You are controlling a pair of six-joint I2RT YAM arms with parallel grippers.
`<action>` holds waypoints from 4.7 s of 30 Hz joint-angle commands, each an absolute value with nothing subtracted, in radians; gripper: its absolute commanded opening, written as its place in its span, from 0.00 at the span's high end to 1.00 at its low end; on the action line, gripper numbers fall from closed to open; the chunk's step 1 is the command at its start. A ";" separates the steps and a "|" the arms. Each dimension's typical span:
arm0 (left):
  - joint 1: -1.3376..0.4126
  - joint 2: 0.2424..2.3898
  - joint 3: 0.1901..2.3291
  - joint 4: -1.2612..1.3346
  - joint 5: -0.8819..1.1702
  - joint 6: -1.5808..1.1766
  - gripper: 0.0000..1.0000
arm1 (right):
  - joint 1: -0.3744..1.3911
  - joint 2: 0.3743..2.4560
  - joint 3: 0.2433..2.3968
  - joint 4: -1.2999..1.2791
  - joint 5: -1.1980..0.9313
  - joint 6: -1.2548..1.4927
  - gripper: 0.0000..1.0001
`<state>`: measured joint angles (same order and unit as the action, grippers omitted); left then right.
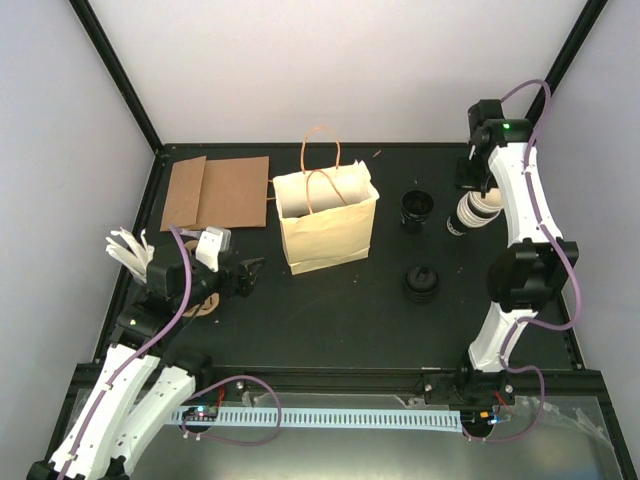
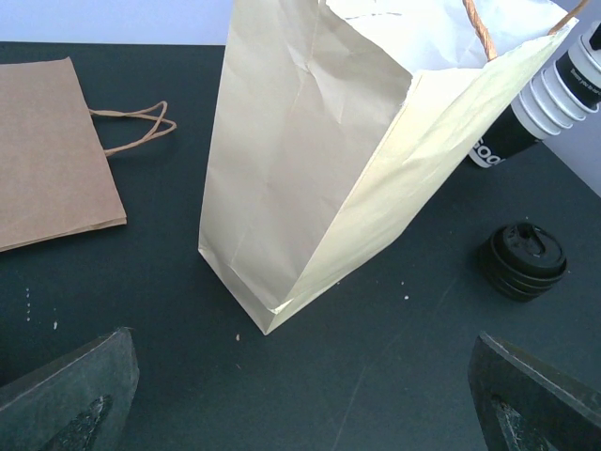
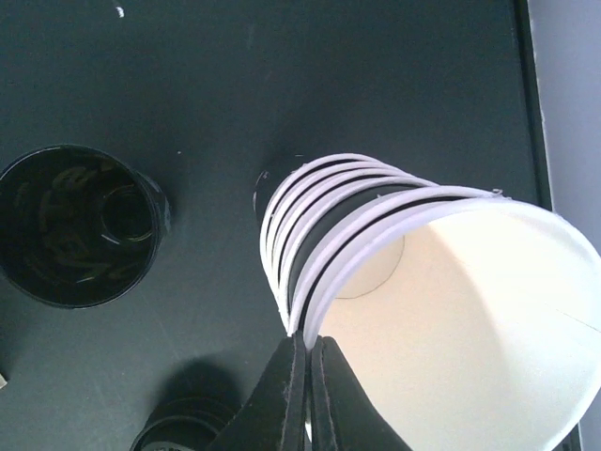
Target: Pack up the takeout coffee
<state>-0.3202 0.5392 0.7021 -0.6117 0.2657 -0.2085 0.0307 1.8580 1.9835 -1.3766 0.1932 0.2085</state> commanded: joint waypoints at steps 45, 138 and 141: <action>-0.325 0.542 0.709 -0.597 0.244 -0.201 0.01 | 0.168 1.912 2.150 -1.381 0.502 0.214 0.99; -1.084 1.047 0.523 0.214 0.190 0.005 0.29 | 0.675 1.162 1.411 -1.245 -0.638 0.166 0.99; -1.085 1.035 0.523 0.209 0.208 0.026 0.37 | 0.676 1.162 1.410 -1.246 -0.633 0.166 0.99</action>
<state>-1.0813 1.0599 0.4828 0.1711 0.1734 -0.0109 0.6682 1.1786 1.3949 -1.2572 -0.6098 0.1795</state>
